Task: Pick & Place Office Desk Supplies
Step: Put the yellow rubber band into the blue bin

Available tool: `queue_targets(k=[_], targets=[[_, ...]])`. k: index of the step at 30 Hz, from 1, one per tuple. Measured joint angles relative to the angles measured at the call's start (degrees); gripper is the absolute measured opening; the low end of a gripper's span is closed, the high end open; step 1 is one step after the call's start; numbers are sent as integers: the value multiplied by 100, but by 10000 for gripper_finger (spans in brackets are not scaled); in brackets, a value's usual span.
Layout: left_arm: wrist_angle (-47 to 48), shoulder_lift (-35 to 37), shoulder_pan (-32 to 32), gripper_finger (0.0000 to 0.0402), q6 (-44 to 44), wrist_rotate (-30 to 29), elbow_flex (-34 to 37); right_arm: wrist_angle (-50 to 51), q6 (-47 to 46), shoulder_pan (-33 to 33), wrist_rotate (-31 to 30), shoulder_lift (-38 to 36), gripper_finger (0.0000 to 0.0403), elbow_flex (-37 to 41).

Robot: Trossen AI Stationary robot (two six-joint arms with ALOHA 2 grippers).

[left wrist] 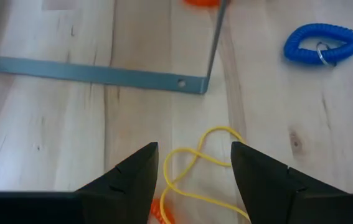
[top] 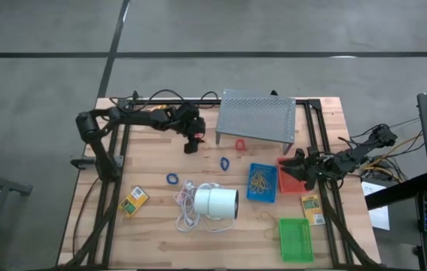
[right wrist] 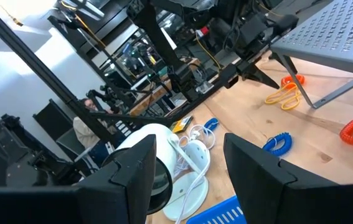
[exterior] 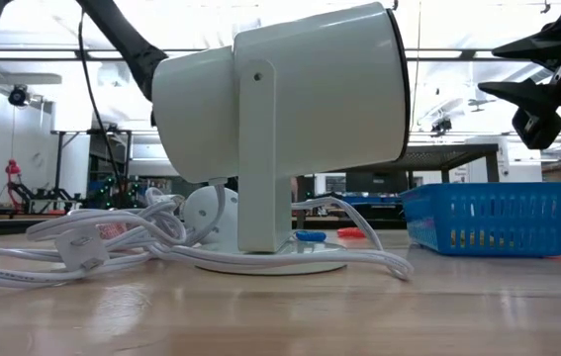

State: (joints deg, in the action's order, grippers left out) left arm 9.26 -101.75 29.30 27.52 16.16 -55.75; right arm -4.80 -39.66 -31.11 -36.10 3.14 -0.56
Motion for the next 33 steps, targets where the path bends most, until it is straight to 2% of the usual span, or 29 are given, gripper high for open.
queue_targets(k=[11,17,23,27,33], targets=[[382,-47,5,209,77,-7,-221,0,0,-1,0,0,185,0],[432,-575,47,209,-75,-51,-343,0,0,-1,1,2,185,0],[946,-1041,79,209,-93,-56,-942,0,0,-1,0,2,185,0],[1232,-1182,81,209,-88,-116,-1201,2,0,-1,2,2,185,0],[1316,-1164,44,201,-45,-177,-1157,1,1,-1,2,2,185,0]])
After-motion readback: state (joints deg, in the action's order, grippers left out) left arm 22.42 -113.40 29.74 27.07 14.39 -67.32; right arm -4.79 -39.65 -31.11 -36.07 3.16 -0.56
